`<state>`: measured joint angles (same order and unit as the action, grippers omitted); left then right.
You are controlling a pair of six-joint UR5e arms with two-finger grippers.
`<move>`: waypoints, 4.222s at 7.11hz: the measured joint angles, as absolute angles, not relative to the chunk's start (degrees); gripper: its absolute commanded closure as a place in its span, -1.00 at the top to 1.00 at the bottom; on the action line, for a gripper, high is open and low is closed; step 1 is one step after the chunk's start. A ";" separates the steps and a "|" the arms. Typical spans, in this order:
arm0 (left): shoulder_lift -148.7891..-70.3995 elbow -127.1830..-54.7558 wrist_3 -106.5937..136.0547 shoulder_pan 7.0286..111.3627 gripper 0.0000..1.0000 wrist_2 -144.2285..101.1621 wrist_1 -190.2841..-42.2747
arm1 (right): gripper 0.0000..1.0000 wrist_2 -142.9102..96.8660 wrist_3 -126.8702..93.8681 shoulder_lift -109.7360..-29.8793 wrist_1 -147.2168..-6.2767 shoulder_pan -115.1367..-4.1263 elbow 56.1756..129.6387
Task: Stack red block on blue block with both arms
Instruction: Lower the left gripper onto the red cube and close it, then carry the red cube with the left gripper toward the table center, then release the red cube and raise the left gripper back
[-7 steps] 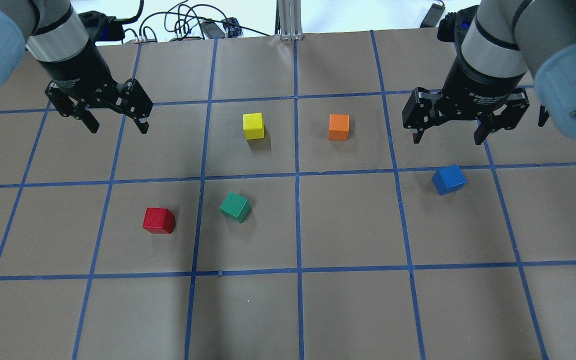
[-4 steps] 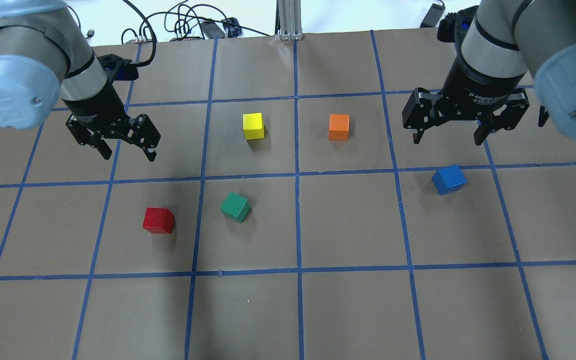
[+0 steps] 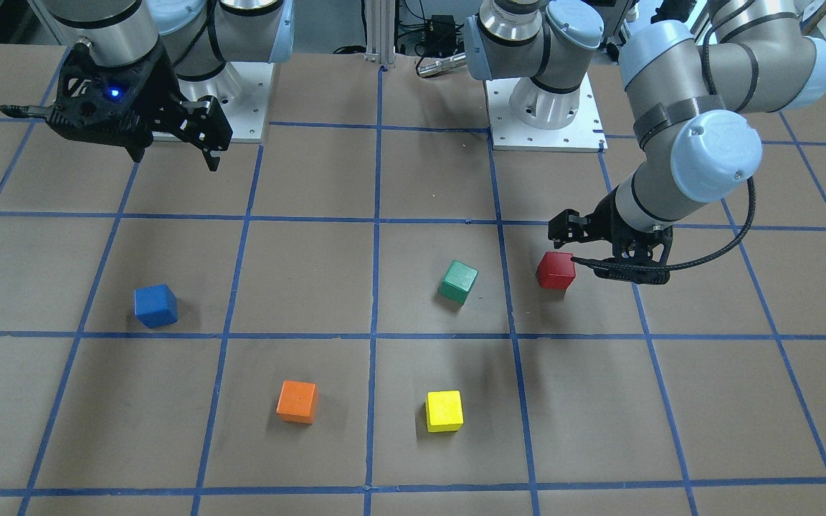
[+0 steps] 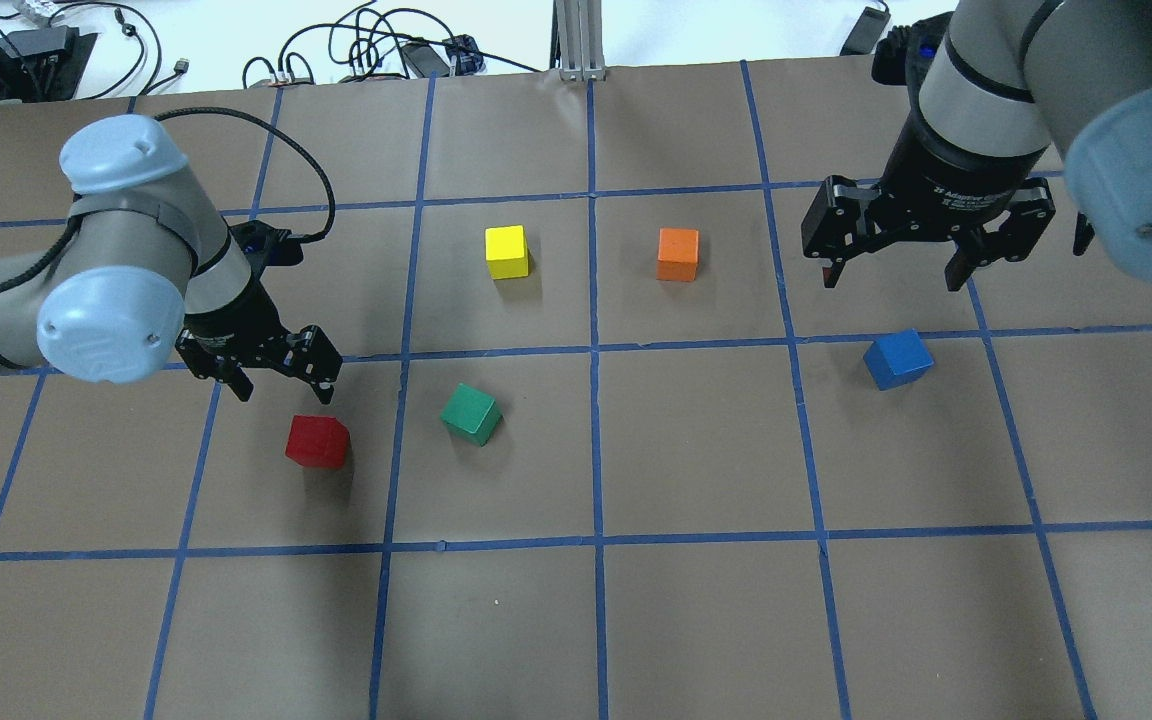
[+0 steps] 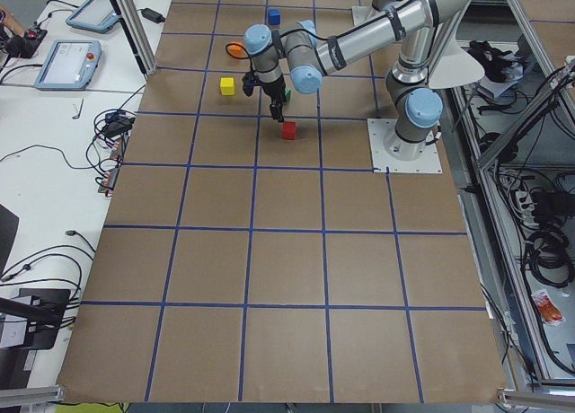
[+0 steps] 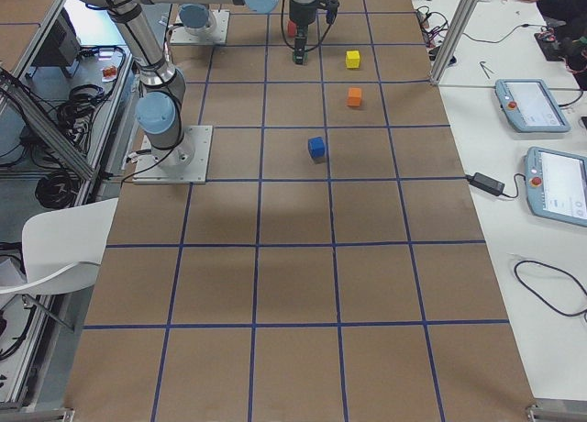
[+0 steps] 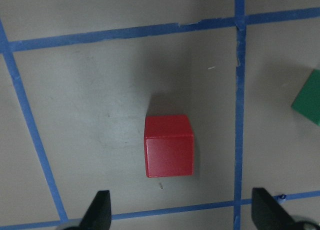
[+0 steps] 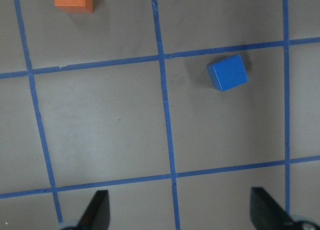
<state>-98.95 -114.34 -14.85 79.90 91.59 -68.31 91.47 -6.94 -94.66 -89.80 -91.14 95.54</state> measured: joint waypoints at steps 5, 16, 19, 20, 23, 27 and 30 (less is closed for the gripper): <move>-101.42 -123.01 -14.08 79.80 -0.50 94.27 -55.09 | 1.00 91.48 -6.66 -94.66 -89.76 -91.13 95.54; -111.81 -92.25 11.87 105.83 -0.77 87.03 -67.03 | 1.00 93.05 -7.09 -94.55 -90.03 -90.98 95.54; -118.00 -91.55 17.02 111.54 -0.45 87.34 -58.75 | 1.00 94.13 -6.47 -94.38 -91.26 -90.66 95.56; -119.48 -91.66 17.44 112.23 0.04 87.72 -58.14 | 1.00 95.36 -6.36 -94.25 -92.14 -90.40 95.59; -121.63 -91.72 17.00 113.12 1.00 89.35 -57.69 | 1.00 97.93 -5.85 -94.06 -92.81 -89.95 95.62; -116.54 -86.84 13.00 109.62 1.00 89.60 -64.21 | 1.00 98.12 -3.83 -93.97 -96.57 -89.30 96.50; -105.87 -83.30 2.62 101.96 1.00 89.60 -78.77 | 1.00 97.26 -6.20 -91.96 -100.78 -89.23 98.92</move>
<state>-105.87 -83.30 2.62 101.96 89.60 -78.77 97.26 -6.20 -91.96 -100.78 -89.23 98.92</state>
